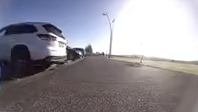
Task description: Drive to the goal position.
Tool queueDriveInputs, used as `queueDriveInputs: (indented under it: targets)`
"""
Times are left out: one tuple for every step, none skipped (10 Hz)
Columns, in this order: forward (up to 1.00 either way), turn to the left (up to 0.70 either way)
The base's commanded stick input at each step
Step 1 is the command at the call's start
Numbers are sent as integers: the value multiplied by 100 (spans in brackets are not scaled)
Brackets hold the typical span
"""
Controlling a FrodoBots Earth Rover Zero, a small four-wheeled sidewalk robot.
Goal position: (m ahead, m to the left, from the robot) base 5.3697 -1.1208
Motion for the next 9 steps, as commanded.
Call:
queueDriveInputs:
  targets:
    - [70,0]
    - [70,0]
    - [70,0]
    - [70,0]
    - [70,0]
    - [70,0]
    - [70,0]
    - [70,0]
    - [70,0]
